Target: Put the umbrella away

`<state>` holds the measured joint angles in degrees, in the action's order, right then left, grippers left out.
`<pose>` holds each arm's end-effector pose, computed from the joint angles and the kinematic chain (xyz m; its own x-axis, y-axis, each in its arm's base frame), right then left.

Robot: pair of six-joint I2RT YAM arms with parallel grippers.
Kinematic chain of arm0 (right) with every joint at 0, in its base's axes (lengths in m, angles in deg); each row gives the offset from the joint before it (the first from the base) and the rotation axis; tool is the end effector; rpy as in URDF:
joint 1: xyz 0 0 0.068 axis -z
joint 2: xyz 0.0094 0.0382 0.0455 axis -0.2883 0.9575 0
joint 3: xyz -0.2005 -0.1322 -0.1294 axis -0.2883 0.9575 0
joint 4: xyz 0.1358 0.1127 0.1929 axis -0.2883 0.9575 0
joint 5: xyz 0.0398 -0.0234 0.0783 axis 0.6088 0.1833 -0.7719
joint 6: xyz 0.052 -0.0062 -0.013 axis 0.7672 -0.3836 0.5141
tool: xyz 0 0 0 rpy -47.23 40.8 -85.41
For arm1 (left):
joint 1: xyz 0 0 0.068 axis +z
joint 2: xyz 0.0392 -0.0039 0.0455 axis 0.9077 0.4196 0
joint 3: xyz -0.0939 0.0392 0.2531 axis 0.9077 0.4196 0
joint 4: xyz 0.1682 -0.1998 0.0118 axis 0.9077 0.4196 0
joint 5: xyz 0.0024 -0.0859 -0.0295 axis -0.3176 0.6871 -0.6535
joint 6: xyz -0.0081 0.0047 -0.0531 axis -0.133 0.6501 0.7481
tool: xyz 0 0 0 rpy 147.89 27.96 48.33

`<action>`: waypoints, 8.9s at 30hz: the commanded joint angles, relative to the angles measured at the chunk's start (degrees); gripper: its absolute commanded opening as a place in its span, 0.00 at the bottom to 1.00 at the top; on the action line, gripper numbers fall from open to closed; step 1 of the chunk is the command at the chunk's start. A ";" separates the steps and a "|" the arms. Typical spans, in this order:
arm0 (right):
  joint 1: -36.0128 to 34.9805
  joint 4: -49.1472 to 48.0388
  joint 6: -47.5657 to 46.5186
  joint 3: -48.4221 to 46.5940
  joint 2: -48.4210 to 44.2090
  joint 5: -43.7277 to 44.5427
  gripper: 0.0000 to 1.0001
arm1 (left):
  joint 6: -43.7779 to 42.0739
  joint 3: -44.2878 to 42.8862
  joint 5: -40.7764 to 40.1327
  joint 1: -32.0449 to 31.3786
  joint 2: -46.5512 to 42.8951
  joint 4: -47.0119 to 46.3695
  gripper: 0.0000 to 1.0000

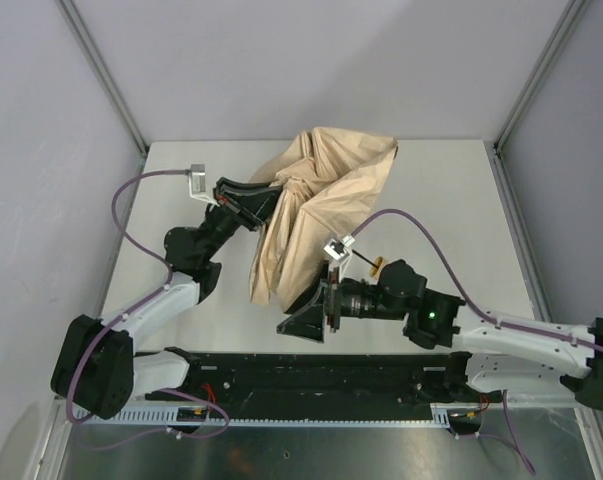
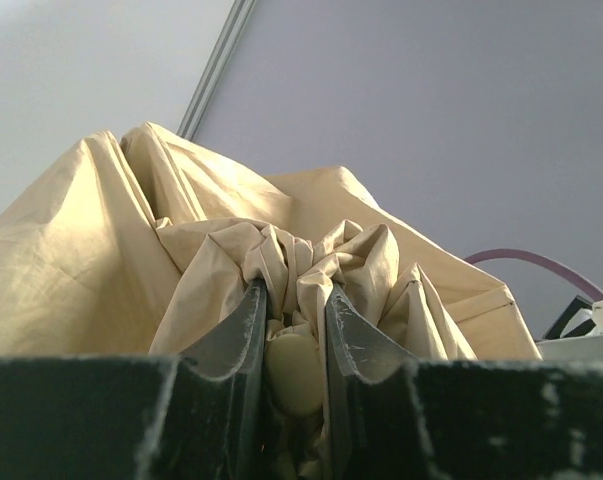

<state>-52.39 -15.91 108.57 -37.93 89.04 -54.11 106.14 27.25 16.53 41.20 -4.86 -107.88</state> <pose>0.0774 0.2343 0.3440 -0.6528 0.0849 -0.7528 -0.7560 -0.0105 0.6544 0.2194 -0.1141 0.3371 -0.1914 -0.6852 -0.7027 0.8492 0.2434 -0.4687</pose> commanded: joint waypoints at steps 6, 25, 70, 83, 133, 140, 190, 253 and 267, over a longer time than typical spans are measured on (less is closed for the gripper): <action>1.40 24.25 -7.75 -2.49 -12.98 8.15 0.90 | 4.60 1.46 6.76 6.14 -0.76 -13.86 0.00; 21.17 45.89 -18.77 -17.07 -16.04 3.45 0.91 | 8.94 2.18 14.31 10.35 -3.51 -14.64 0.00; 29.36 53.93 -31.54 -43.81 4.65 8.25 0.97 | 12.38 -1.45 26.32 5.67 -10.52 -17.87 0.00; 26.12 51.05 -29.95 -34.44 -10.08 -1.70 0.99 | 18.23 0.57 18.76 6.18 -5.51 -17.78 0.00; 5.28 28.60 -25.25 -25.38 12.82 9.77 0.85 | 11.28 -9.73 14.84 -5.43 -9.65 -18.35 0.00; 5.42 26.87 -25.65 -25.34 14.37 3.60 0.63 | 8.70 -14.49 18.51 -5.86 -8.79 -17.80 0.00; 36.23 23.53 -9.85 -12.15 -15.13 -18.17 0.00 | -33.81 -19.57 -3.75 -23.32 -5.20 81.29 0.12; 16.80 49.51 -67.18 -31.10 66.92 -0.25 0.00 | 11.03 13.85 -36.54 -1.15 -49.64 96.00 0.70; 23.58 53.69 -65.30 -35.47 72.15 -13.06 0.00 | 31.48 20.21 -16.88 4.23 -17.18 62.93 1.00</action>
<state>-28.11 24.33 39.59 -79.15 152.19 -59.68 129.70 45.74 -8.21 43.59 -28.68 -28.71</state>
